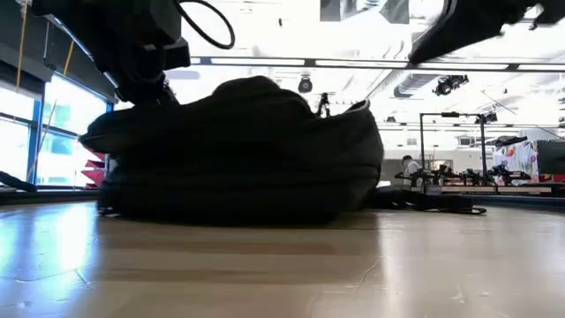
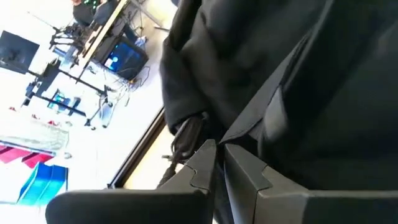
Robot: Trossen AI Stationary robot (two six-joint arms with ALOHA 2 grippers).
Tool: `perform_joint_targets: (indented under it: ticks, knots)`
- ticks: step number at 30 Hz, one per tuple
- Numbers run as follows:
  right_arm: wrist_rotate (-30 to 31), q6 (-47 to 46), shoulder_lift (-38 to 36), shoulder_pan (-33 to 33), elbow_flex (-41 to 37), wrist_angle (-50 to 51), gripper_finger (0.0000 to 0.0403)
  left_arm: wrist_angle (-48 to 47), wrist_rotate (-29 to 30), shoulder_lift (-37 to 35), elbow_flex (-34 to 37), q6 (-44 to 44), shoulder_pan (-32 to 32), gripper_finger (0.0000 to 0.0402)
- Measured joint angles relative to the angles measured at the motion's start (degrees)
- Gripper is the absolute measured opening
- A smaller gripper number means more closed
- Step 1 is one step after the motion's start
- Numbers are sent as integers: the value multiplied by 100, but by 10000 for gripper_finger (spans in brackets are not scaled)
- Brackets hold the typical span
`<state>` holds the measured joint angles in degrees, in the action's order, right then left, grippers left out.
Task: Unpack backpack
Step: Close the black backpack
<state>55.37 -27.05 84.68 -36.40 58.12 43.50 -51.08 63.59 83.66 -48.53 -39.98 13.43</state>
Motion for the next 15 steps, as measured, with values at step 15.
perform_joint_targets:
  ticks: [15]
  knots:
    - [-2990,2621,-887,2519,-405,-1447,82,792,-279,-16,0,1354,404,9]
